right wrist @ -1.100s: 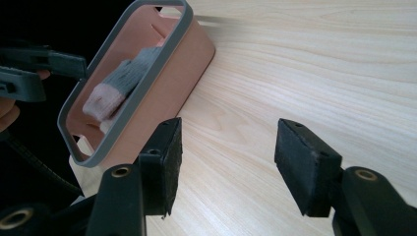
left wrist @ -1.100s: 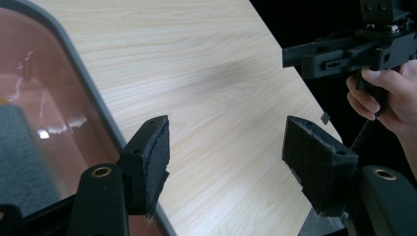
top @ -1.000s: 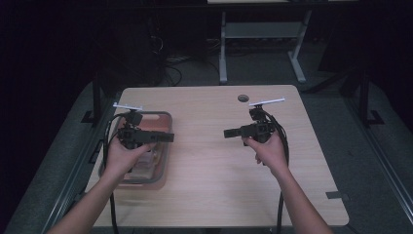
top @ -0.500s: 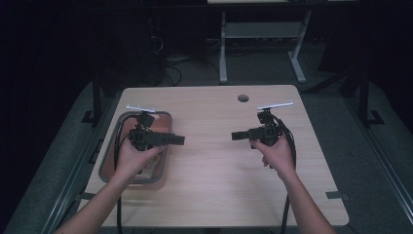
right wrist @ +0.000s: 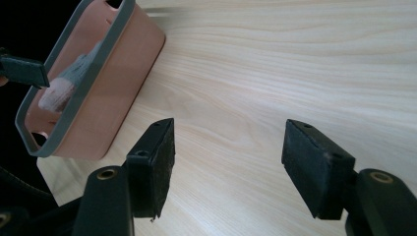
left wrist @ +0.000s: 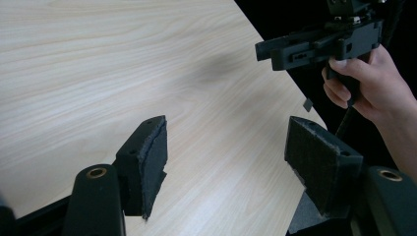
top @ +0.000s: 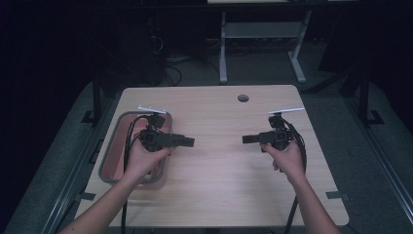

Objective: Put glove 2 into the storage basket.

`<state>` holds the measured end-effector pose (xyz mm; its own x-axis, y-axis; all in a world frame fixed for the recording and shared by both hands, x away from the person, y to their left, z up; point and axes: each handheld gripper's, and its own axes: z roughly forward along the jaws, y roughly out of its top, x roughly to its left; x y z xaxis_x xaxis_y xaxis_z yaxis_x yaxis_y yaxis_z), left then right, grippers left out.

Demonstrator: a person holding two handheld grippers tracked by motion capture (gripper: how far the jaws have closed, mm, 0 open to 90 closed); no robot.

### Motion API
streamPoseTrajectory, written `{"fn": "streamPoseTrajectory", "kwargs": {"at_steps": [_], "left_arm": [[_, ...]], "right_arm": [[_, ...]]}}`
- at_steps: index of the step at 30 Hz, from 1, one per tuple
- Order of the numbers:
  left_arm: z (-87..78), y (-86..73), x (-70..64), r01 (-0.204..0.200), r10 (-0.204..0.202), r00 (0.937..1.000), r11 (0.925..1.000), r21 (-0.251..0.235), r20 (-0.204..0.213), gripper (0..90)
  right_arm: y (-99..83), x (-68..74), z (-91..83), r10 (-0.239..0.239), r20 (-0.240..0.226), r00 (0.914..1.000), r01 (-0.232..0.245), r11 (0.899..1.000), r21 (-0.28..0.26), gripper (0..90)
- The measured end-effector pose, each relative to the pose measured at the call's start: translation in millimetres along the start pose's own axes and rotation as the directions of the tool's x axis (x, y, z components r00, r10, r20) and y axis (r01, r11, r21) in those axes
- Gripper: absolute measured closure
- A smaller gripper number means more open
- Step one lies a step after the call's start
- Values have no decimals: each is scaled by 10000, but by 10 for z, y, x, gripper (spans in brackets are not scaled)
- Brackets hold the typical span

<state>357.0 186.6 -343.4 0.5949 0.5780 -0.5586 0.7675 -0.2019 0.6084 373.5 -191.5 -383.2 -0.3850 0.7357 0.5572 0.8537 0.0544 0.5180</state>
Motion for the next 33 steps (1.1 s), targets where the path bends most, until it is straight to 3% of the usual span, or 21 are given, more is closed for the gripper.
{"fn": "streamPoseTrajectory", "kwargs": {"at_steps": [11,23,33], "left_arm": [[250,-45,-91,-346,333,9989,9986,407,317,318],[483,-102,-202,-648,611,9964,9959,629,590,318],[650,-208,-244,-634,570,9952,9948,800,800,309]], "right_arm": [[-206,-281,-146,506,269,9984,-502,9986,-149,364],[-345,-465,-226,785,376,9962,-783,9969,-78,360],[-532,-638,-308,1075,511,9929,-1073,9942,-67,355]]}}
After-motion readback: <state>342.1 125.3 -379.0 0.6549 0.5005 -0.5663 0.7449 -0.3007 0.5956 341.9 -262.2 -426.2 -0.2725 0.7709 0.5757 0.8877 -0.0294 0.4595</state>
